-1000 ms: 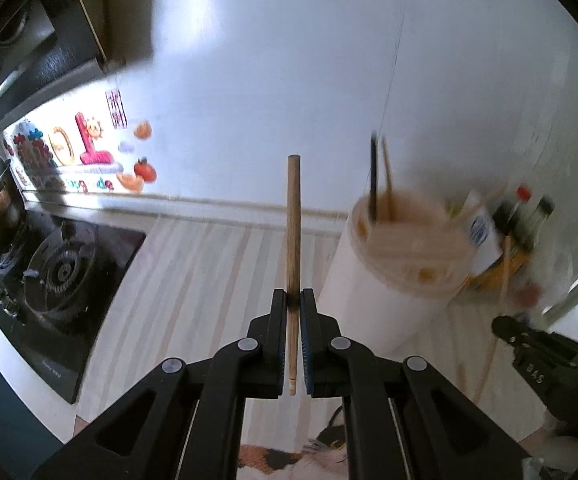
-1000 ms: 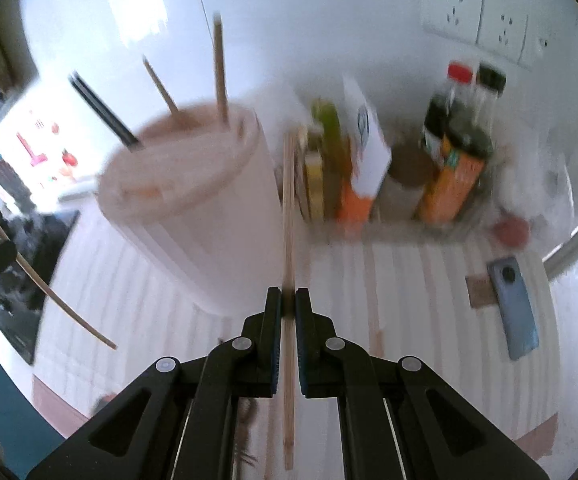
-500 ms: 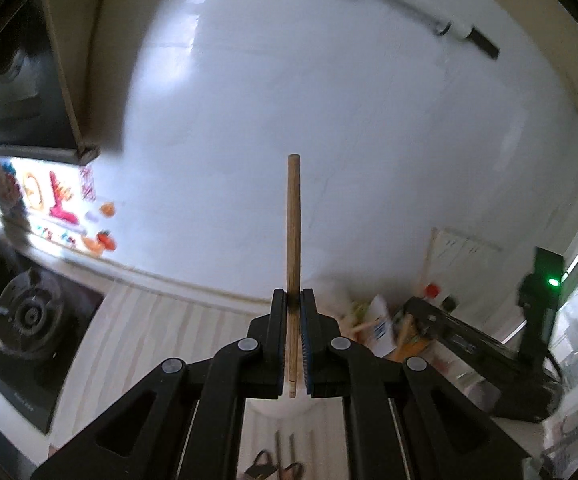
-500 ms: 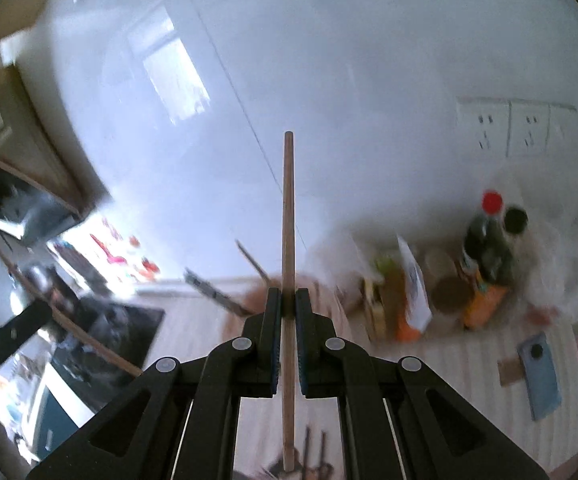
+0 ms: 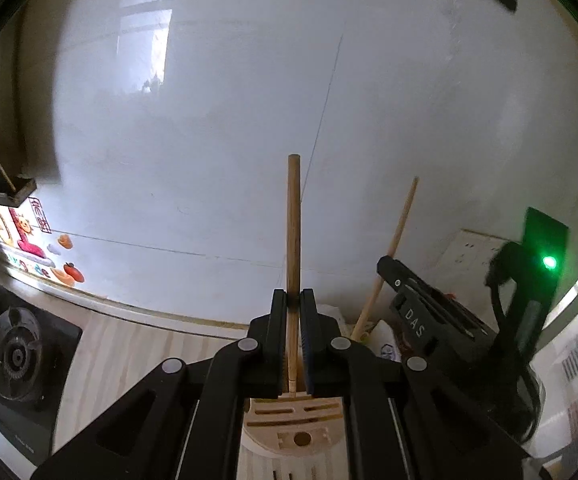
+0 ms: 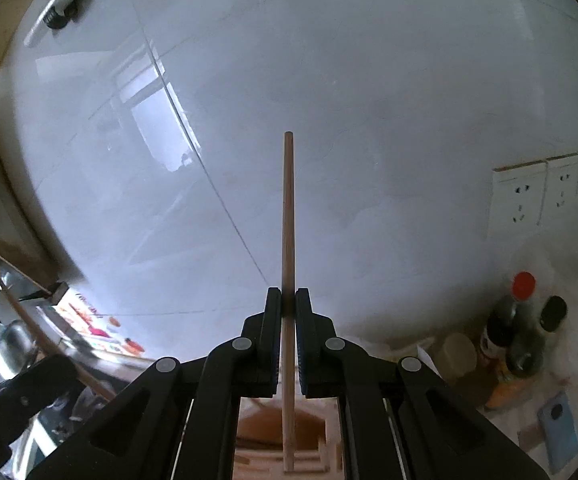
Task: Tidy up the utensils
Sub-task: 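Lift both light chopsticks and carry them above the cream holder, then open both tools to drop the chopsticks into the cream holder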
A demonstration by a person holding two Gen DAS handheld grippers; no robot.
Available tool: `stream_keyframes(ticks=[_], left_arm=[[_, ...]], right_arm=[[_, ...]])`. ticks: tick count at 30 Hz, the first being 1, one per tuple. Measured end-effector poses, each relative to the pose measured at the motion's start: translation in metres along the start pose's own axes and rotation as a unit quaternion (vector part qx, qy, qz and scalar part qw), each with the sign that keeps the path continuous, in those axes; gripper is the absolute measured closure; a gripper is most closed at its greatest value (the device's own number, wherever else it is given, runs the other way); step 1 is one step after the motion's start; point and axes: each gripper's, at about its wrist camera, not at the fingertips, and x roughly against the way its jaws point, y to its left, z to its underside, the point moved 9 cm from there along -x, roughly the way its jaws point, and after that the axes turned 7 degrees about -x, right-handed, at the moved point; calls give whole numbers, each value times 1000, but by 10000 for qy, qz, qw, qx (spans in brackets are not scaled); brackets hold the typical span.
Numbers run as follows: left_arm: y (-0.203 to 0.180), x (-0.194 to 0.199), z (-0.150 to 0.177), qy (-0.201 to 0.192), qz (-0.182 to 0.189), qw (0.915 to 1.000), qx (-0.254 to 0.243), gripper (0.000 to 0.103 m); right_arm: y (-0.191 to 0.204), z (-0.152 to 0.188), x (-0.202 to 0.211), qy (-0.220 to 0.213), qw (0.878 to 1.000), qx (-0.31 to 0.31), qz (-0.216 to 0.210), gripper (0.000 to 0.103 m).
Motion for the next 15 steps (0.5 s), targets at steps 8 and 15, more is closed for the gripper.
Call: stream_keyframes(ticks=[8,15], left_arm=[[12,-45,15,366,-96,9993,-21,99],[17,-58,28,543,-59,9985,39,99]], right_arm=[[-4,19,-27,-98,9997,188,123,96],[-8,35,-34,83,9991,344,227,96]])
